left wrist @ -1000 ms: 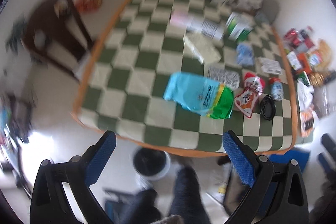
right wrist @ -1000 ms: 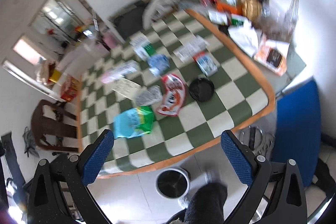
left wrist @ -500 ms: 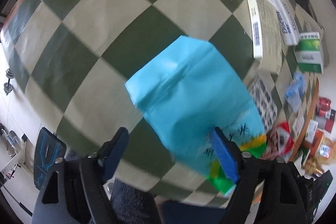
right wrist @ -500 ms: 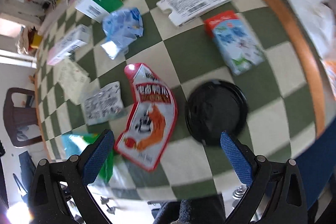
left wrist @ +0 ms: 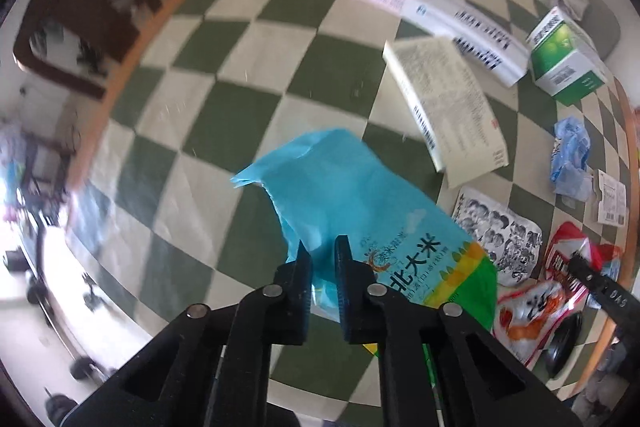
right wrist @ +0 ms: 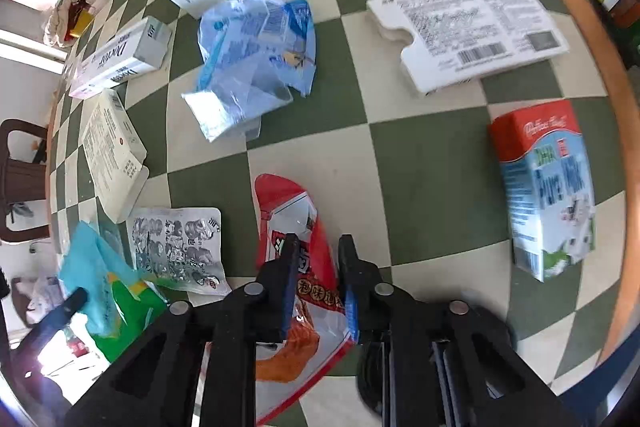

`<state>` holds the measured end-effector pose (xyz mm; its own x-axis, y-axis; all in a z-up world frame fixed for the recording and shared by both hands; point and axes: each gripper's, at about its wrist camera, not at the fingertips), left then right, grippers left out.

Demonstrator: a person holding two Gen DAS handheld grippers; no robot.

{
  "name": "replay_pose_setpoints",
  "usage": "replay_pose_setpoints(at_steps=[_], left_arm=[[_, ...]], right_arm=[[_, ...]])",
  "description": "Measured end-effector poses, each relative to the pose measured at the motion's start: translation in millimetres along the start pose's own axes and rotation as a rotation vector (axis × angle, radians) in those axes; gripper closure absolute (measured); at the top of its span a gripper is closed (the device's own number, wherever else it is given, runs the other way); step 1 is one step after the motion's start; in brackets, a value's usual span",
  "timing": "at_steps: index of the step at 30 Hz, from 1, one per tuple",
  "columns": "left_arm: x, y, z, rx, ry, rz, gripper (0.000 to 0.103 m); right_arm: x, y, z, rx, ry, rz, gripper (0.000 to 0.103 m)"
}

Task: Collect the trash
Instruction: 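Grasp the blue rice bag with the left tool while the right tool grasps the red snack wrapper, then carry both items to the white bin and open both tools to drop them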

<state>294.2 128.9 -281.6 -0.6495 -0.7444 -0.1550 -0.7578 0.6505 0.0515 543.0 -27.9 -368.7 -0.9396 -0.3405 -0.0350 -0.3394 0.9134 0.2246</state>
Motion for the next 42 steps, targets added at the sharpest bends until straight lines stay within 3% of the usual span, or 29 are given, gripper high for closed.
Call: replay_pose_setpoints(at_steps=[2, 7, 14, 17, 25, 29, 33, 38, 42], left_arm=[[0, -4, -13, -0.024, -0.038, 0.027, 0.097], [6, -4, -34, -0.066, -0.122, 0.090, 0.099], [11, 33, -57, -0.068, -0.255, 0.166, 0.099], [25, 49, -78, -0.046, -0.312, 0.205, 0.099], [89, 114, -119, 0.016, -0.405, 0.310, 0.099], [131, 146, -122, 0.026, -0.385, 0.347, 0.099], [171, 167, -112, 0.045, -0.330, 0.364, 0.099], [219, 178, -68, 0.060, -0.199, 0.373, 0.099], [247, 181, -16, 0.070, -0.099, 0.338, 0.099]], right_arm=[[2, 5, -7, -0.022, -0.051, -0.001, 0.099], [6, 15, -30, -0.045, -0.113, 0.018, 0.101], [23, 25, -86, -0.063, -0.207, 0.042, 0.102], [49, 6, -125, -0.071, -0.259, 0.060, 0.102], [166, 30, -183, -0.058, -0.388, 0.119, 0.102], [240, 39, -188, -0.061, -0.397, 0.144, 0.102], [311, 46, -176, -0.038, -0.349, 0.142, 0.102], [379, 35, -139, -0.012, -0.277, 0.169, 0.102], [415, 24, -96, 0.006, -0.196, 0.166, 0.102]])
Point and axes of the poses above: each gripper's, at about its wrist camera, not at the fingertips, and z roughly the way its jaws point, y to its left, x to its underside, and after that the axes turned 4 degrees about z, right-handed
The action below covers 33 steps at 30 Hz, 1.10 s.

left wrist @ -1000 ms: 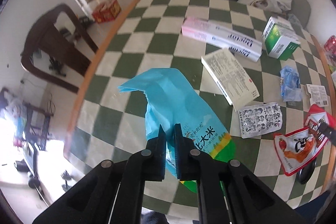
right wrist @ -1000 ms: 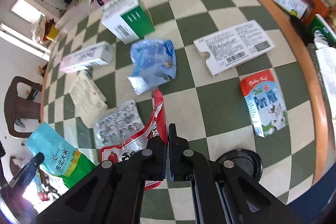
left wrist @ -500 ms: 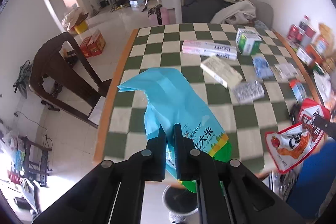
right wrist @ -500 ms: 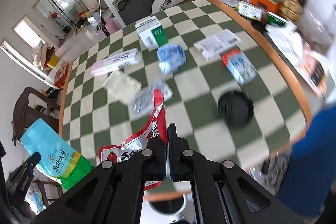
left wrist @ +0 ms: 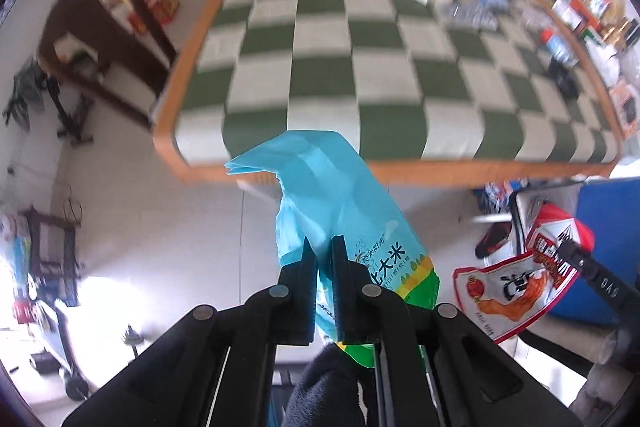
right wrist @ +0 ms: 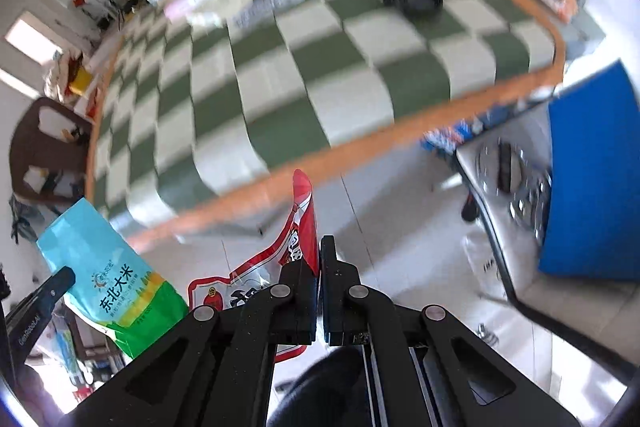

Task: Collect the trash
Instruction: 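Carry both items to the white bin and open both tools to drop them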

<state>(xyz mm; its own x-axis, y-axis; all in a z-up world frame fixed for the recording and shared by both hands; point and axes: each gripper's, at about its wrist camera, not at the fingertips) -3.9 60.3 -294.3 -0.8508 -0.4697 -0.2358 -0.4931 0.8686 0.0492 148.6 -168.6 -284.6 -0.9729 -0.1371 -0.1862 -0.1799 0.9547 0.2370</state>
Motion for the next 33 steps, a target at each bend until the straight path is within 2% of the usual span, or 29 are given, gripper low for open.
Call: replay_pose_setpoints(at_steps=[2, 6, 12, 16, 18, 20, 24, 25, 27, 28, 29, 30, 31, 32, 33], left_arm=[[13, 2, 27, 0.013, 0.043, -0.027, 0.099], [32, 2, 110, 0.043, 0.146, -0.081, 0.099], [52, 0, 234, 0.028, 0.216, -0.115, 0.099], [61, -6, 309, 0.021, 0.252, -0.099, 0.099], [63, -5, 335, 0.029, 0.269, -0.081, 0.098], [66, -1, 358, 0.046, 0.293, -0.080, 0.092], [71, 7, 383, 0.083, 0.326, -0.088, 0.090], [73, 7, 385, 0.091, 0.328, -0.092, 0.084], [79, 14, 386, 0.096, 0.330, -0.088, 0.058], [81, 14, 385, 0.097, 0.328, -0.086, 0.028], [83, 16, 381, 0.087, 0.321, -0.088, 0.013], [84, 16, 377, 0.085, 0.310, -0.089, 0.013], [86, 19, 376, 0.087, 0.304, -0.089, 0.013], [88, 20, 373, 0.087, 0.299, -0.088, 0.007], [89, 23, 371, 0.085, 0.294, -0.089, 0.002]], right_arm=[[20, -9, 27, 0.011, 0.043, -0.005, 0.102], [48, -28, 89, 0.029, 0.113, 0.011, 0.102], [85, -43, 209, 0.069, 0.175, 0.039, 0.102], [107, -43, 295, 0.093, 0.212, 0.026, 0.102], [114, -41, 330, 0.101, 0.221, 0.021, 0.102], [117, -38, 364, 0.099, 0.223, 0.011, 0.102], [121, -31, 416, 0.066, 0.260, 0.010, 0.100], [123, -30, 425, 0.057, 0.272, 0.011, 0.097], [129, -26, 438, 0.029, 0.311, -0.001, 0.086], [132, -24, 442, 0.035, 0.319, -0.014, 0.070], [135, -22, 443, 0.040, 0.325, -0.032, 0.054], [136, -20, 443, 0.048, 0.324, -0.054, 0.046], [138, -18, 441, 0.052, 0.320, -0.074, 0.034], [140, -16, 438, 0.050, 0.320, -0.094, 0.024], [141, -14, 435, 0.062, 0.320, -0.117, 0.019]])
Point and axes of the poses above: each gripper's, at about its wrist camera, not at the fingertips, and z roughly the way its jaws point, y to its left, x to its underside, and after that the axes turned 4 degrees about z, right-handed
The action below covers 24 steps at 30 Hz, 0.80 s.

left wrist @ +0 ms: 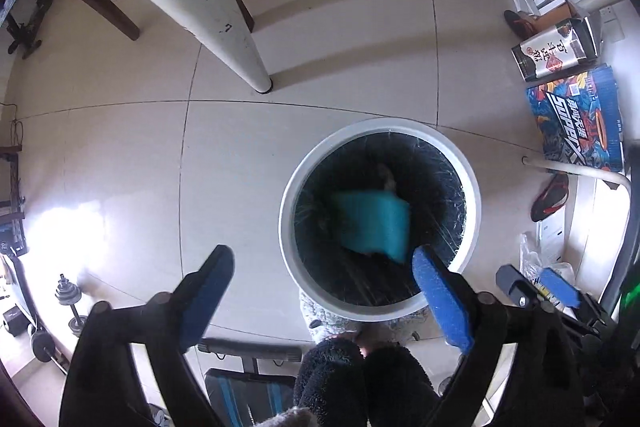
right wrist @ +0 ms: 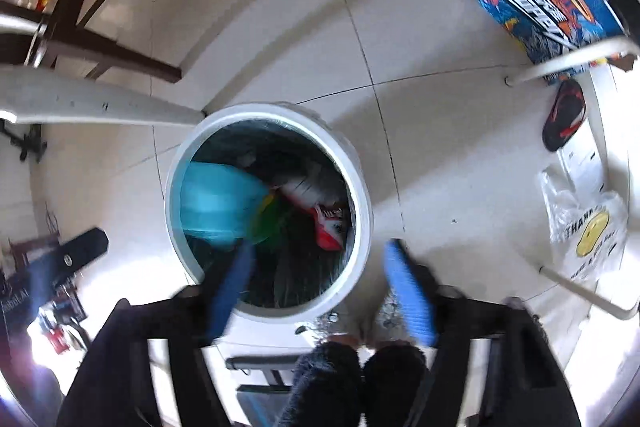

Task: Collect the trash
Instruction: 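Carry both items to the white bin and open both tools to drop them, then lift both tools away from the bin back toward the table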

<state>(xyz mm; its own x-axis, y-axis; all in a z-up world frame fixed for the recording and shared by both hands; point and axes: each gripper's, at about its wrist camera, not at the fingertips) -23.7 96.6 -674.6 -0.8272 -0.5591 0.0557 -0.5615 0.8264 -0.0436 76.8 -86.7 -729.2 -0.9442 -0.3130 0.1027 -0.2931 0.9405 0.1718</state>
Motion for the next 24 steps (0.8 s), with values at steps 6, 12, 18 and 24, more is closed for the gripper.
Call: replay_pose_setpoints(at_steps=[6, 12, 18, 24], left_arm=[[15, 5, -8, -0.056, -0.020, 0.018, 0.000], [27, 8, -18, -0.073, -0.019, 0.017, 0.000], [35, 3, -40, -0.067, -0.030, 0.020, 0.000], [46, -4, -74, -0.062, -0.040, 0.023, 0.000]], right_arm=[[13, 16, -15, 0.092, -0.034, -0.117, 0.001], [23, 22, -24, 0.117, -0.035, -0.135, 0.001], [29, 22, -42, 0.127, -0.037, -0.125, 0.001], [34, 22, -76, 0.132, -0.050, -0.116, 0.001]])
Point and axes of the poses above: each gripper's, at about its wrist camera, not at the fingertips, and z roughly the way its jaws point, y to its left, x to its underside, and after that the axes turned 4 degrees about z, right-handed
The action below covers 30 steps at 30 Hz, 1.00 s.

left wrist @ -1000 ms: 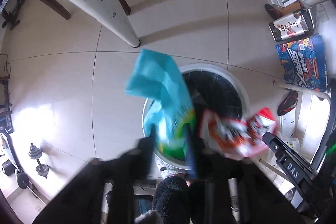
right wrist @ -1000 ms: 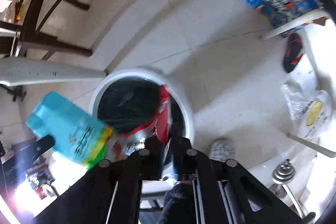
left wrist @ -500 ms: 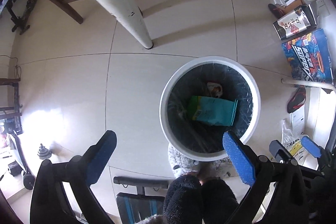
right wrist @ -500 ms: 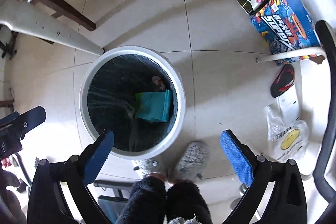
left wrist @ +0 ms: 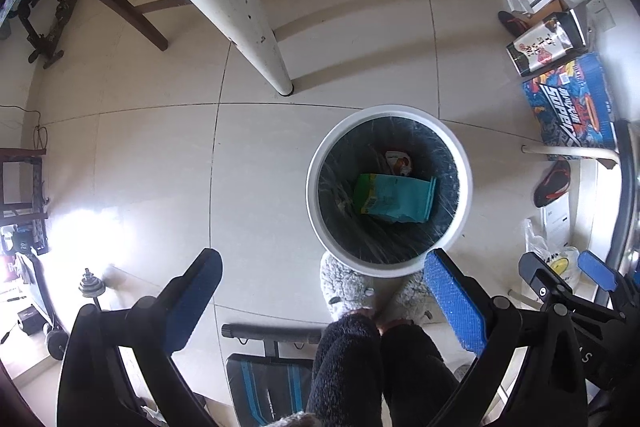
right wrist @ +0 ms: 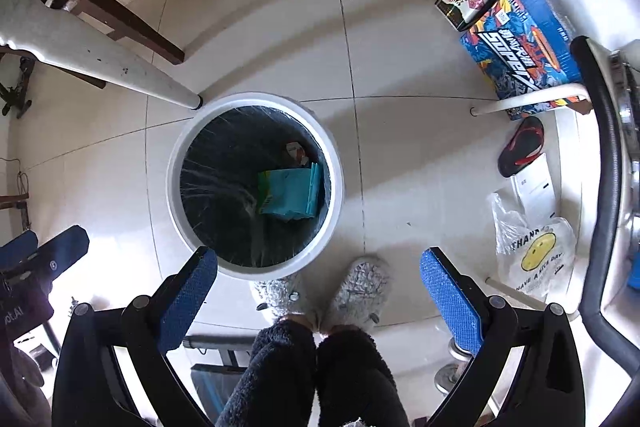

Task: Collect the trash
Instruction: 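Lift both tools away from the bin back toward the table, then grasp the black cup lid with the right tool while the left tool grasps the white leaflet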

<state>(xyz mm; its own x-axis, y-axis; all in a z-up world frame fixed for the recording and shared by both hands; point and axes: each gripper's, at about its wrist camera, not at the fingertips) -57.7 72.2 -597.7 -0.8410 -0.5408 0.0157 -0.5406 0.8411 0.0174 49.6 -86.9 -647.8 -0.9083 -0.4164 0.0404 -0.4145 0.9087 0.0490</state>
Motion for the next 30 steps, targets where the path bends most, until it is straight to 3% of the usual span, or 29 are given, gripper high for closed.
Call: replay_pose_setpoints(at_steps=[7, 20, 26, 30], left_arm=[[15, 0, -67, 0.003, -0.002, 0.015, 0.000], [36, -5, -207, 0.020, -0.028, 0.067, 0.000], [1, -17, -303, 0.009, -0.216, 0.126, 0.000], [-34, -32, -359, -0.010, -0.351, 0.153, 0.000]], right_arm=[[11, -8, -67, -0.006, -0.002, -0.007, 0.001], [34, -16, -240, -0.049, -0.034, -0.009, 0.001], [24, -18, -327, -0.123, -0.093, 0.048, 0.001], [-6, -29, -389, -0.171, -0.185, 0.107, 0.000]])
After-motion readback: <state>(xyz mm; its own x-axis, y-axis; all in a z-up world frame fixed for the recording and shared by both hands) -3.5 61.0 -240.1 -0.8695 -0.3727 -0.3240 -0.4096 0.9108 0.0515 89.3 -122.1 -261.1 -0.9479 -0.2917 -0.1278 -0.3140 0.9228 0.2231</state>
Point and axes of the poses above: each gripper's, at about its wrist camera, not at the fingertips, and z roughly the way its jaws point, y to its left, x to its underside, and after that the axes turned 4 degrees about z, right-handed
